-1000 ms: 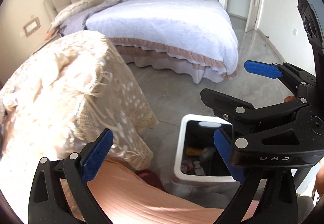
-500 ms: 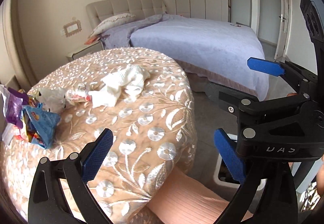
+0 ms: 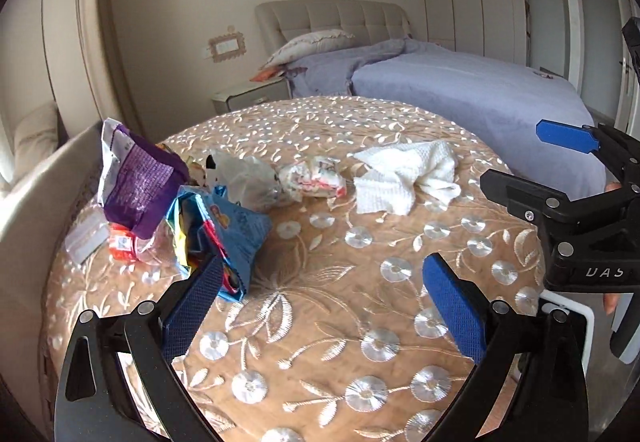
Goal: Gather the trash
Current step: 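Grasp the blue chip bag with the left gripper while the right grasps the white cloth, then carry the blue bag and white cloth over the white bin with both grippers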
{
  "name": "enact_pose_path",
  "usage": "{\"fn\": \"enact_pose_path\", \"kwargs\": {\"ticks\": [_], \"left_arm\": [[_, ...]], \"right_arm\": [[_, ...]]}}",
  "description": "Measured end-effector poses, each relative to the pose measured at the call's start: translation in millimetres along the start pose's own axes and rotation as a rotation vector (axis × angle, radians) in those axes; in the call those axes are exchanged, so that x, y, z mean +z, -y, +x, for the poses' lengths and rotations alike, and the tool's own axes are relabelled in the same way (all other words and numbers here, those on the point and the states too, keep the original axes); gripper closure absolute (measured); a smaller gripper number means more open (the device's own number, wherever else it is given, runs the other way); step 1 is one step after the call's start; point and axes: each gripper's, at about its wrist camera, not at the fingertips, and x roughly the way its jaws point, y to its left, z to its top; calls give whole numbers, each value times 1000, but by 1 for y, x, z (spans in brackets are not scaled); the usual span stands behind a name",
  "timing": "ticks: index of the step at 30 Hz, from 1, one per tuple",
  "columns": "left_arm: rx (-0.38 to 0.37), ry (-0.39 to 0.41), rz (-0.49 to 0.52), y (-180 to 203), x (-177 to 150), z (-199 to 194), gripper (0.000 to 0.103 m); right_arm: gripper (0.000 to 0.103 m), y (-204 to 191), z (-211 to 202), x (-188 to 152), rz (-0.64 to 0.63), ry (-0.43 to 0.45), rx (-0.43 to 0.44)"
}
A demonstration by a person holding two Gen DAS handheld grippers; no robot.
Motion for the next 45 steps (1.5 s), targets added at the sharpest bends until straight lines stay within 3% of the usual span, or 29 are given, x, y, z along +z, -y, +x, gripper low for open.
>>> {"fn": "enact_pose_path", "kwargs": {"ticks": [6, 14, 16, 17, 18, 19, 21, 23, 32, 42, 45], "left_arm": [[19, -61, -52, -40, 18, 33, 5], [36, -169, -57, -57, 29, 79, 5], [5, -185, -80, -61, 29, 89, 11], [-14, -201, -91, -63, 28, 95, 22], [-31, -212, -103, -66, 26, 101, 33], [-51, -214, -126, -69, 27, 103, 34], [-51, -201, -118, -70, 29, 102, 37], [-18, -186, -107, -66, 28, 97, 40], [-64, -69, -77, -33, 26, 22, 40], [-107, 55, 49, 54, 26, -45, 40], [-156, 64, 78, 82, 22, -55, 40]], "right_arm": [[5, -5, 60, 18, -51, -85, 8], [5, -2, 127, 21, -96, -270, 6], [6, 0, 134, 19, -80, -318, 47], [23, 2, 135, 18, -69, -321, 60], [47, 3, 134, 17, -61, -319, 61], [53, 5, 134, 16, -58, -316, 55], [78, 7, 130, 15, -54, -302, 40], [81, 11, 123, 15, -29, -297, 51], [82, 23, 44, 13, 24, -187, 93], [82, 49, -60, -6, 67, -76, 28], [82, 60, -82, -19, 93, -74, -5]]}}
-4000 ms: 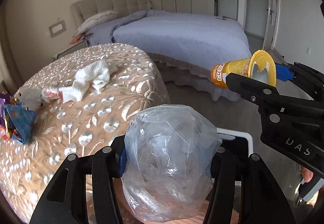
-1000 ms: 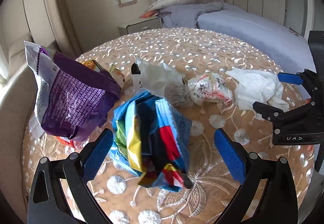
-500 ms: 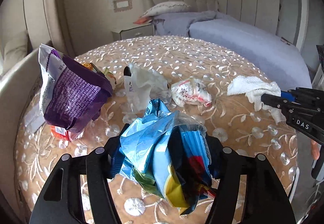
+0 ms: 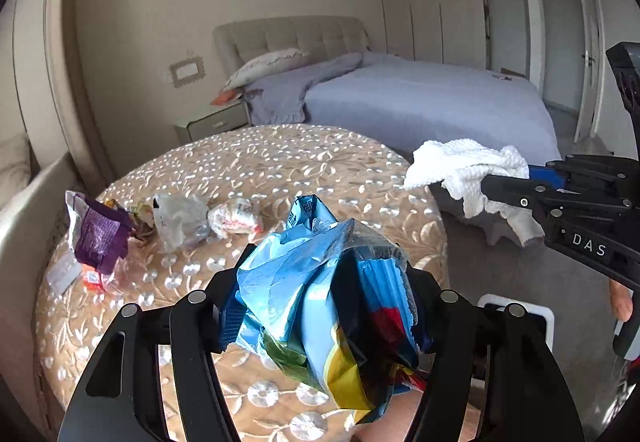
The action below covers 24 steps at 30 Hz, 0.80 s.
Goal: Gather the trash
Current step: 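Carry the blue bag and white cloth over the white bin with both grippers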
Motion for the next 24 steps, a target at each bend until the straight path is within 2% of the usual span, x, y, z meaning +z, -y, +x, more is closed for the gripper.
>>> {"fn": "enact_pose_path", "kwargs": {"ticks": [6, 13, 18, 24], "left_arm": [[-65, 0, 56, 51, -9, 1, 40], [-164, -44, 130, 102, -24, 16, 39], [-243, -112, 186, 140, -39, 37, 39], [-352, -236, 243, 186, -67, 71, 39]], "right_arm": [[82, 21, -28, -33, 53, -13, -69], [82, 46, -42, -72, 128, -75, -113], [81, 63, -38, -101, 189, -141, -142], [81, 84, -25, -138, 235, -227, -154]]}}
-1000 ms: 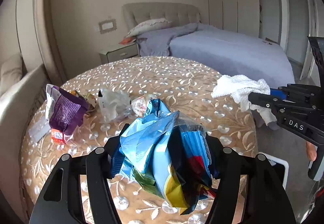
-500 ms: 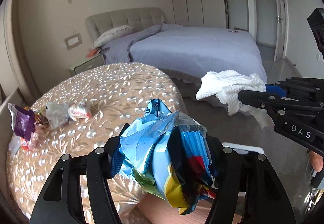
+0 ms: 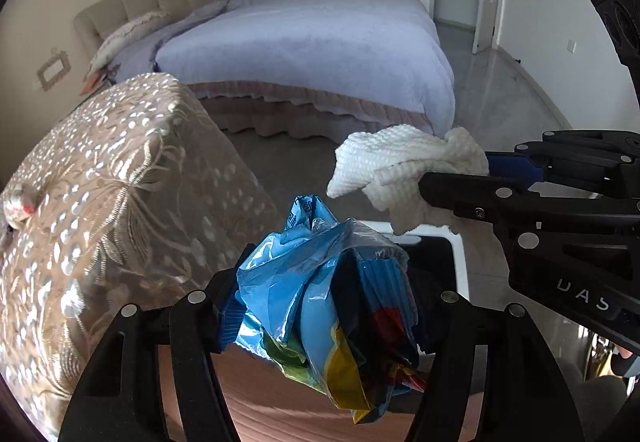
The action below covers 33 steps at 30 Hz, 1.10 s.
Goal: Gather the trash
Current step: 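Carry the blue bag and white cloth over the white bin with both grippers, then open both grippers to drop the bag and cloth into the bin, then move both open grippers back toward the table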
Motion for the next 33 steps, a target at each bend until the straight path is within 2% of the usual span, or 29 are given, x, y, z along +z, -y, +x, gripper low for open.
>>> {"fn": "enact_pose_path", "kwargs": {"ticks": [5, 8, 11, 12, 13, 14, 17, 27, 33], "left_arm": [[-106, -103, 15, 15, -9, 47, 39], [-144, -169, 24, 22, -15, 75, 39], [-188, -207, 23, 28, -19, 95, 32], [-200, -215, 21, 29, -19, 100, 20], [-204, -223, 18, 30, -20, 104, 5], [-202, -228, 13, 31, -20, 108, 5], [-211, -253, 22, 34, -21, 114, 5], [-200, -249, 22, 32, -17, 112, 5], [-151, -172, 12, 19, -5, 78, 5]], "right_arm": [[81, 20, 32, -23, 49, -88, -24], [81, 36, 52, -34, 105, -142, -32], [77, 49, 68, -42, 149, -184, -29], [55, 53, 73, -44, 162, -198, -27], [39, 56, 78, -46, 174, -214, -22], [21, 59, 82, -48, 181, -221, -21], [4, 62, 90, -52, 178, -240, -17], [4, 70, 90, -48, 210, -213, 6], [4, 62, 69, -31, 193, -138, 21]]}}
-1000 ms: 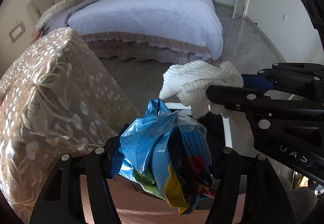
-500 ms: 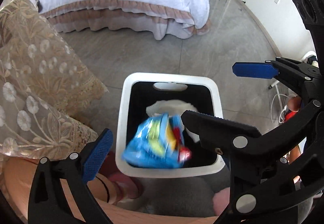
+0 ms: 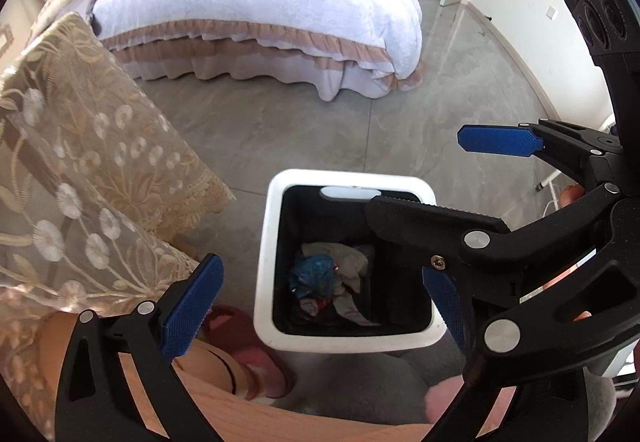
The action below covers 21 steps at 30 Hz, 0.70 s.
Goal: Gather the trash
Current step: 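Move both open grippers back toward the table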
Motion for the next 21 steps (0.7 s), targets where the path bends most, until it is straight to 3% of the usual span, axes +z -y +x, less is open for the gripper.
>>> {"fn": "enact_pose_path", "kwargs": {"ticks": [11, 21], "left_arm": [[224, 229, -105, -52, -6, -107, 5], [449, 330, -222, -123, -34, -179, 5]], "right_arm": [[4, -60, -50, 45, -122, 197, 161], [4, -157, -69, 82, -339, 279, 299]]}}
